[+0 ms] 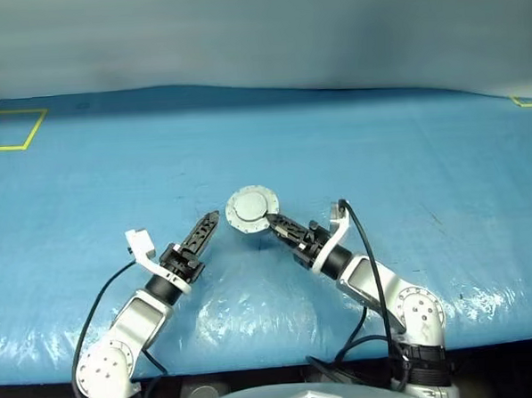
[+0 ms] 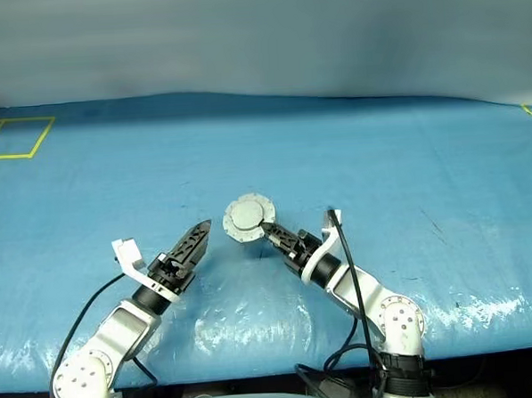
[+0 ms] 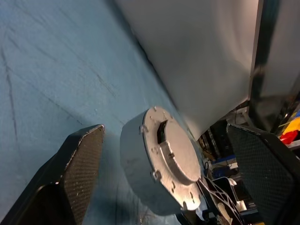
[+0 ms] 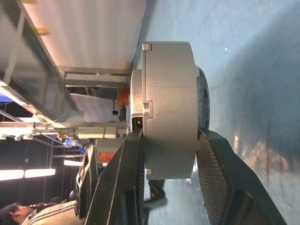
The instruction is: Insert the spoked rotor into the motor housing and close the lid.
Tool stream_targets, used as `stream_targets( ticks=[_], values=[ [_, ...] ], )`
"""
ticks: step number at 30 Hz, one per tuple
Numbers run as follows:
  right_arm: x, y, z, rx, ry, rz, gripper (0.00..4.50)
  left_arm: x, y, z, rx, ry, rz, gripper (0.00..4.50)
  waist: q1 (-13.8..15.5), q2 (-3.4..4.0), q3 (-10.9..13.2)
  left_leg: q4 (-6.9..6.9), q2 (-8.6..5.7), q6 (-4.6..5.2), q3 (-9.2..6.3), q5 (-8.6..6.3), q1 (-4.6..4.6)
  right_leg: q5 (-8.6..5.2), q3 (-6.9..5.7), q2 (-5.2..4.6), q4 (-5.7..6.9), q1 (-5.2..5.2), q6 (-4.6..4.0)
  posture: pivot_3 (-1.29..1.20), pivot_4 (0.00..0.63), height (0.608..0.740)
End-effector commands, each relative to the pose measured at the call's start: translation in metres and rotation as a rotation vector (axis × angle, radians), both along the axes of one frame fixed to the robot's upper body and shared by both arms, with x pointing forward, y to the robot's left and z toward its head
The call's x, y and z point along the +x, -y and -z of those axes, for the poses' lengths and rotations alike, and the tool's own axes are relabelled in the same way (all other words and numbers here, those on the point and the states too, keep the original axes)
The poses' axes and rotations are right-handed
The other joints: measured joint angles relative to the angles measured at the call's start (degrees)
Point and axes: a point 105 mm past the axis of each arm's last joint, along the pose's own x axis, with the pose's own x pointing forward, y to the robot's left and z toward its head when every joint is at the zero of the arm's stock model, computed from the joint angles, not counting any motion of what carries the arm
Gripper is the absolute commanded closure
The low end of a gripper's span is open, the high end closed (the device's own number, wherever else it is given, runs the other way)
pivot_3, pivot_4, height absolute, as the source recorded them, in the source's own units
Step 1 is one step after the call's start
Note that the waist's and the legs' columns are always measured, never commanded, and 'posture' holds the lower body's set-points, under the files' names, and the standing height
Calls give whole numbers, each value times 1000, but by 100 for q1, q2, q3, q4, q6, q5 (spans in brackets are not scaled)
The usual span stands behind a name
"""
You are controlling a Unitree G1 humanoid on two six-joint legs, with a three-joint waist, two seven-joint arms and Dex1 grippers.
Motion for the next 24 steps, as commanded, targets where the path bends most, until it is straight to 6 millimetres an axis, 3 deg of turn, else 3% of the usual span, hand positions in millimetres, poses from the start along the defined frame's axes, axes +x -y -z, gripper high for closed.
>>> stream_targets(
  ticks=[1, 13, 24],
  values=[
    [5, -8, -28, 88, 96, -27, 3303, -1, 7, -12, -133, 8, -5, 0, 2, 0, 0, 0, 0, 0, 0, 0, 0, 0, -1, 0, 0, 0, 0, 0, 150, 740],
    [-12, -37, -49, 135, 153, -171, 3303, 1, 13, -7, -324, -17, -24, 0, -2, 1, 0, -2, -2, 0, -3, 0, -1, 13, -1, 1, 0, -1, -28, 0, 150, 740],
    [-29, -47, -48, 138, 134, -242, 3303, 5, 19, 0, -386, -3, 28, 0, -3, 1, 0, 0, -2, 0, -3, 0, -3, 10, -2, 1, 0, -2, -25, 0, 150, 740]
  ],
)
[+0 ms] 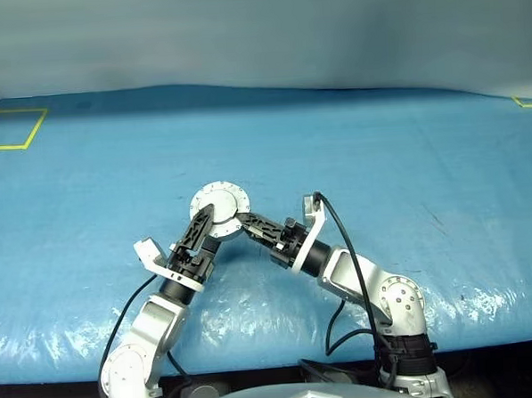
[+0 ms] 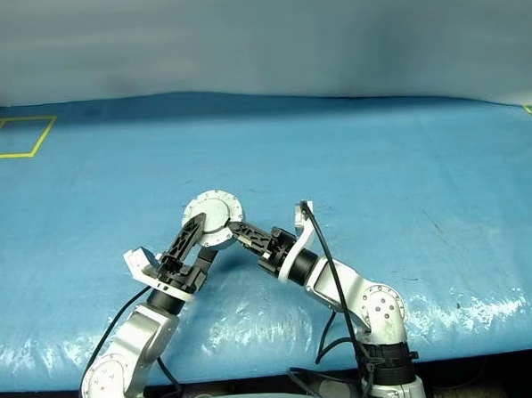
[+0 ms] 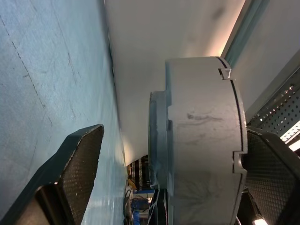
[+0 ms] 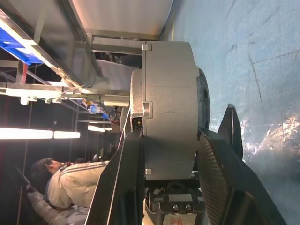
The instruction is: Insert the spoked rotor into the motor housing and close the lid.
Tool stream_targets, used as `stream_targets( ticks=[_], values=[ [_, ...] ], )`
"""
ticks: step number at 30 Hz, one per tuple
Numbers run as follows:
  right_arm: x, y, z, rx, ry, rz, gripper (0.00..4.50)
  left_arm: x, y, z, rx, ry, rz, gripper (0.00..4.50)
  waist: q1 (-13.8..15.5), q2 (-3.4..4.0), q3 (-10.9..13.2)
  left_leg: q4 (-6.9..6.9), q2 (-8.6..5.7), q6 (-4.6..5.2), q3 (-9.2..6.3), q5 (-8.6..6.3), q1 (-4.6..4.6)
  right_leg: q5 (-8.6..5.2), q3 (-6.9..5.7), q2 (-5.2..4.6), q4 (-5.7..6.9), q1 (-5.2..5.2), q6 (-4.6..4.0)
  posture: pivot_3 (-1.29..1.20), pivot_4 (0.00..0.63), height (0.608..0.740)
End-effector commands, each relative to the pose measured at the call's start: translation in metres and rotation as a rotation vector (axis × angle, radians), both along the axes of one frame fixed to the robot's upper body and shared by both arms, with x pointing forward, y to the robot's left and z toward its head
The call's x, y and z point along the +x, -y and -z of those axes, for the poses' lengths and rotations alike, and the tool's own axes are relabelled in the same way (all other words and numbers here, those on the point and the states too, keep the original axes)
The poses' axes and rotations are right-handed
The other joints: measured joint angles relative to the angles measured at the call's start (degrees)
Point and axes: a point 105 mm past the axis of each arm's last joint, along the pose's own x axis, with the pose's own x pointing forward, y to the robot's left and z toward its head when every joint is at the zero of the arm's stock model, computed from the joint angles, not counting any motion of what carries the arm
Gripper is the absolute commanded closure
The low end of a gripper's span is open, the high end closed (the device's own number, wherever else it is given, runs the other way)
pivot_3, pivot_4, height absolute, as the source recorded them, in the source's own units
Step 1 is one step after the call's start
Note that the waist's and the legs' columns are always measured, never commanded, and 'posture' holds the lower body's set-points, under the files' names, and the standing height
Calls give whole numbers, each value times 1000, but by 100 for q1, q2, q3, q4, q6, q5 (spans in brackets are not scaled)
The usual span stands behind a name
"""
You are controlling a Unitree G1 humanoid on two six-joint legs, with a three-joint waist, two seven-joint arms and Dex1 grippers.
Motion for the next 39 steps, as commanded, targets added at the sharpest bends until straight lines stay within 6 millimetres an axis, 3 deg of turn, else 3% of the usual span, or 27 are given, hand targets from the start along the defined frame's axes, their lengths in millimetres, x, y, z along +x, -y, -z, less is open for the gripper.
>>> stream_targets(
  ticks=[1, 4, 11, 16, 20, 26, 31, 34, 39],
  values=[
    [-12, -6, -28, 85, 87, -50, 3303, 0, 3, -4, -38, 35, 21, 0, -10, 0, 0, 0, 0, 0, 0, 0, 0, 0, 0, 0, 0, 0, 0, 0, 150, 740],
    [-12, -5, -26, 78, 80, -49, 3303, 0, 5, -4, -53, 37, 31, 0, -9, 0, 0, 0, 0, 0, -1, 0, 0, 0, 0, 1, 1, -1, 0, 0, 150, 740],
    [-11, -4, -20, 21, 100, -46, 3303, -3, 5, -6, -88, 45, 35, 2167, -3, 0, 0, 1, 0, 0, -2, 0, -1, 0, -1, 1, 0, -1, 1, 0, 150, 740],
    [-1, 3, -11, -125, 171, 49, 3303, -5, 6, -10, -81, 43, 30, 2149, 3, 0, 0, 1, 0, 0, -2, 0, -1, -1, -1, 1, 0, -1, 3, 0, 150, 740],
    [6, 10, 1, -468, 386, 88, 1901, 7, 4, -6, 24, 6, -15, 2149, 25, 0, -1, 8, -2, -1, -2, 1, -2, -10, -1, 1, -2, 0, 24, 0, 150, 740],
    [16, 30, 1, -804, 733, 231, 11, 55, -19, -2, 175, -59, -114, 2149, 94, 0, -1, 11, -1, -11, -15, 10, -1, -3, -8, 7, 5, 0, 22, 0, 150, 740],
    [12, 45, 18, -1077, 1004, 261, 0, 105, -29, -12, 260, -56, -136, 2149, 173, -9, -1, 14, -12, -13, -15, 11, -4, 23, -7, 2, -13, 5, 68, 0, 150, 740],
    [15, 59, 30, -1164, 1003, 356, 0, 135, -29, -19, 289, -53, -151, 2149, 195, -13, 1, 4, -12, -14, -20, 12, -5, 22, -10, 3, -13, 4, 66, 0, 150, 740],
    [13, 66, 46, -1218, 956, 412, 0, 172, -18, -25, 347, -56, -143, 2149, 192, -19, 6, 6, -15, -15, -24, 12, -20, 37, -17, 0, -21, 1, 39, 0, 150, 740]
  ],
)
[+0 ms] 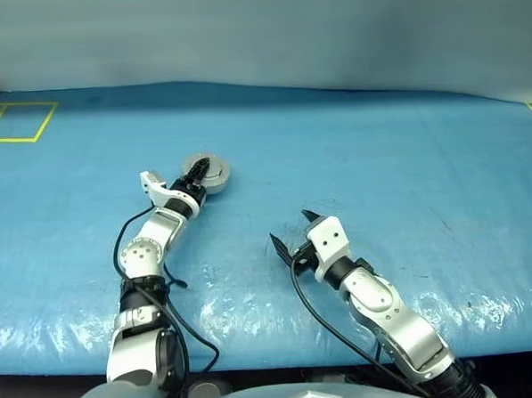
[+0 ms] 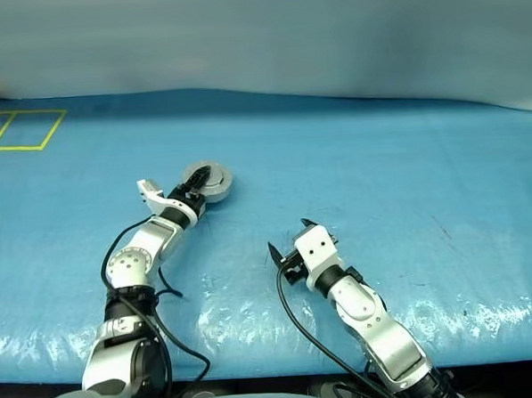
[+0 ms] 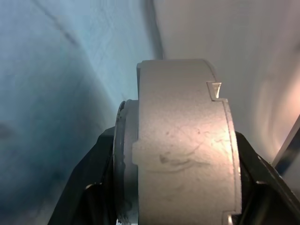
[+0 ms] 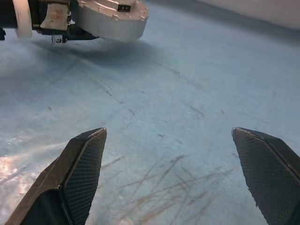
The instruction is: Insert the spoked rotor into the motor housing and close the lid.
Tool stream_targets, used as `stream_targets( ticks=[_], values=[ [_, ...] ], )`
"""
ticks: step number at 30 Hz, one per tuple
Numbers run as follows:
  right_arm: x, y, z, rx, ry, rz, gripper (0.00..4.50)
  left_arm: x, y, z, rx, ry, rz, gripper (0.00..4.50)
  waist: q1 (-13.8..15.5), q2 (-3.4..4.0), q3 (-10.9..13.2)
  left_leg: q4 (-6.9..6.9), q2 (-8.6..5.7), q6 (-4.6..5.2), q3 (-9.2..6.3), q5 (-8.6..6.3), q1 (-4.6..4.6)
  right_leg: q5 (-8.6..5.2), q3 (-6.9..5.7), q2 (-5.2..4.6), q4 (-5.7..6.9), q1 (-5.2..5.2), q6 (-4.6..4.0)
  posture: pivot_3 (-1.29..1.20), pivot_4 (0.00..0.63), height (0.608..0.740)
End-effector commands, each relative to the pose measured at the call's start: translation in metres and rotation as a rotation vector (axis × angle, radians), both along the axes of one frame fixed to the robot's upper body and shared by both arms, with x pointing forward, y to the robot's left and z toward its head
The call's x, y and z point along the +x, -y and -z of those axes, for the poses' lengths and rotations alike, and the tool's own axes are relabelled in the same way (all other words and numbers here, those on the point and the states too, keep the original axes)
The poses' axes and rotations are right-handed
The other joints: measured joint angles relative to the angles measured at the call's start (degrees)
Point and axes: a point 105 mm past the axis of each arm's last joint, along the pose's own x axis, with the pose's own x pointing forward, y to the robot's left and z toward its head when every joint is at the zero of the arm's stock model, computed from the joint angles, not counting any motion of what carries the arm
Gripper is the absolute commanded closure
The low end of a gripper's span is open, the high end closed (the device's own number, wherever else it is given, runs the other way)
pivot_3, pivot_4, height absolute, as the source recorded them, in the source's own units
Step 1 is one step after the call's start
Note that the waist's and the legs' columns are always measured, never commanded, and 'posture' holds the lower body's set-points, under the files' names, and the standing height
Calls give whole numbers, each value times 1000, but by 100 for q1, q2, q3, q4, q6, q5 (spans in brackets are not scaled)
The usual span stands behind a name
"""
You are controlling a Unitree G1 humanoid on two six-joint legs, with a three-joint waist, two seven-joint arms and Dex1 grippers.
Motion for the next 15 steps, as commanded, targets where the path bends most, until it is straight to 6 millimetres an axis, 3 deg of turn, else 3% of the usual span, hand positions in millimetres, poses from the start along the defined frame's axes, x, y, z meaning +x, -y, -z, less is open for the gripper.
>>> stream_targets(
  ticks=[1, 5, 10, 15],
  values=[
    [-1, 1, -3, 33, 17, 36, 0, 23, 9, -21, 54, 82, 11, 2149, 0, -2, 1, 0, 0, -2, -4, 1, -4, 0, -4, 0, 0, -2, -1, 0, 150, 740],
    [-5, -2, 5, 27, -14, 34, 0, 40, 15, -10, 181, 23, 7, 2149, -34, -3, 3, -1, 0, -15, -13, 9, -11, -1, -14, 1, -1, -3, -4, 0, 150, 740],
    [-8, -1, 10, 28, -51, 46, 0, 44, 5, 11, 325, -76, -46, 2149, -46, -3, 3, -4, 1, -30, -22, 18, -7, -3, -23, 1, 7, -2, -7, 0, 150, 740],
    [-9, -2, 13, 44, -82, 53, 0, 32, -8, 39, 419, -169, -13, 490, -135, -1, -2, -9, 2, -22, -23, 14, 41, -18, -21, 1, 16, 37, 19, 0, 150, 740]
  ],
)
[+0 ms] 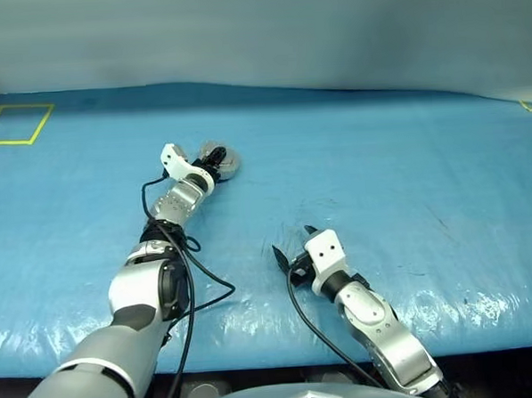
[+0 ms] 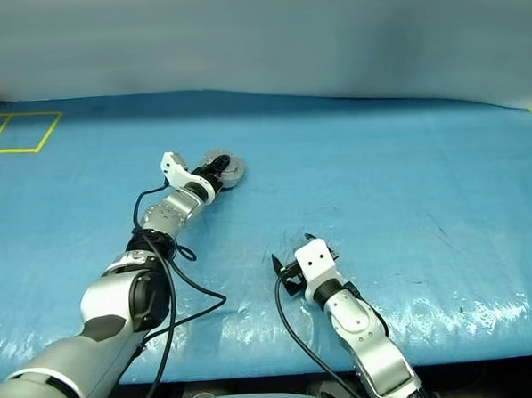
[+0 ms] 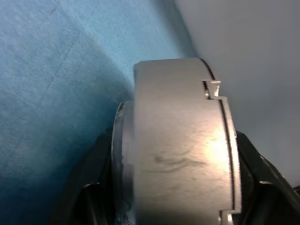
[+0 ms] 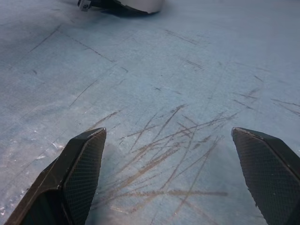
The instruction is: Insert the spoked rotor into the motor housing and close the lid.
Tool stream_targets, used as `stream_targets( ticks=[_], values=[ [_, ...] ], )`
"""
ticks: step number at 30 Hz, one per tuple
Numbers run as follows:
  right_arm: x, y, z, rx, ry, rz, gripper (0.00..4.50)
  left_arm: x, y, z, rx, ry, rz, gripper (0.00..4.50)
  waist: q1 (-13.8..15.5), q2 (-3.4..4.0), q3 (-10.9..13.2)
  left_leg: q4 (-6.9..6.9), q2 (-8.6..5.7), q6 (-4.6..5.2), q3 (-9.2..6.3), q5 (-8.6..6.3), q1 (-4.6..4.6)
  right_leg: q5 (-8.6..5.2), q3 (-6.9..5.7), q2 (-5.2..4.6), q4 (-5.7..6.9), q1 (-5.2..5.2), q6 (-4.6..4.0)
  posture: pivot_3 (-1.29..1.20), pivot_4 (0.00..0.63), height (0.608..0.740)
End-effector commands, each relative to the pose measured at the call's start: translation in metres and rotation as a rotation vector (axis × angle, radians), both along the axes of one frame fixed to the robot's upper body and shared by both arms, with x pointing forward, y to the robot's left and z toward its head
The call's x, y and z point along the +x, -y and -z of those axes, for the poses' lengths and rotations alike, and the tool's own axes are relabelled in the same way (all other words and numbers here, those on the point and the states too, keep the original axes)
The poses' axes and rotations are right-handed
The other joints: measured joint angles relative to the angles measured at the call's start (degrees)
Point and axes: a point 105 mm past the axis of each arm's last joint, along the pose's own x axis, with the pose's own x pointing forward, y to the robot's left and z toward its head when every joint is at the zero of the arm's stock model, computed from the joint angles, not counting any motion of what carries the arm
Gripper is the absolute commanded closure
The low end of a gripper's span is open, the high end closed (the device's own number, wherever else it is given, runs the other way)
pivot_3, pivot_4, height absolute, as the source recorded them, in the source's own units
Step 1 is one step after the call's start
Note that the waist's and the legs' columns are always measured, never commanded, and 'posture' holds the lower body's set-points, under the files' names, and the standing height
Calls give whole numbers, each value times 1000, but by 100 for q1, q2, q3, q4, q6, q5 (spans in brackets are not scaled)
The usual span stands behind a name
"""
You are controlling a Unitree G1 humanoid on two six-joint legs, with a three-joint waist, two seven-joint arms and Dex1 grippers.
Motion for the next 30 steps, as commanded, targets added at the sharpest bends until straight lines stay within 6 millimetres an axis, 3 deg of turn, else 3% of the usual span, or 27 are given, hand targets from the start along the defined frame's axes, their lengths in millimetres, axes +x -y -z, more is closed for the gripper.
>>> stream_targets(
  ticks=[1, 7, 11, 14, 17, 23, 25, 30],
  values=[
    [0, -3, -12, 33, 24, -4, 0, -17, -21, 39, 89, -133, -5, 123, -57, 5, -4, -3, 0, 3, 0, -2, 20, -2, 0, 0, 0, 18, 2, 0, 150, 740],
    [0, -13, -12, 108, -20, -50, 0, -70, -54, 97, 282, -353, 120, 32, -271, 29, -64, -21, 9, 1, 12, -3, 133, -10, 11, 4, 14, 104, -6, 0, 150, 740],
    [0, -17, -13, 117, -33, -84, 0, -110, -63, 104, 415, -333, 253, 32, -368, 45, -131, -41, 12, 0, 35, -7, 195, -19, 34, 2, 13, 149, -19, 0, 150, 740],
    [0, -21, -19, 175, -28, -118, 0, -130, -62, 94, 558, -188, 338, 32, -356, 57, -154, -61, 17, -4, 43, -10, 237, -44, 41, 2, 15, 173, -58, 0, 150, 740],
    [0, -21, -24, 161, 13, -143, 0, -138, -56, 70, 724, 55, 358, 32, -289, 52, -150, -61, 16, -7, 44, -12, 233, -46, 41, -1, 9, 142, -62, 0, 150, 740],
    [-2, -13, -34, 105, 135, -147, 0, -162, -31, 34, 978, 438, 323, 32, -65, 30, -135, -63, 16, -9, 54, -13, 148, -46, 47, -5, -1, 58, -62, 0, 150, 740],
    [-4, -10, -31, 88, 148, -144, 0, -171, -25, 30, 1007, 495, 316, 32, -7, 28, -132, -63, 16, -6, 53, -10, 85, -42, 45, -3, 1, 31, -60, 0, 150, 740],
    [-7, -6, -23, 68, 136, -123, 0, -183, -21, 26, 983, 520, 267, 32, 81, 28, -124, -62, 16, -2, 49, -12, 31, -29, 39, -3, 0, -19, -35, 0, 150, 740]
  ],
)
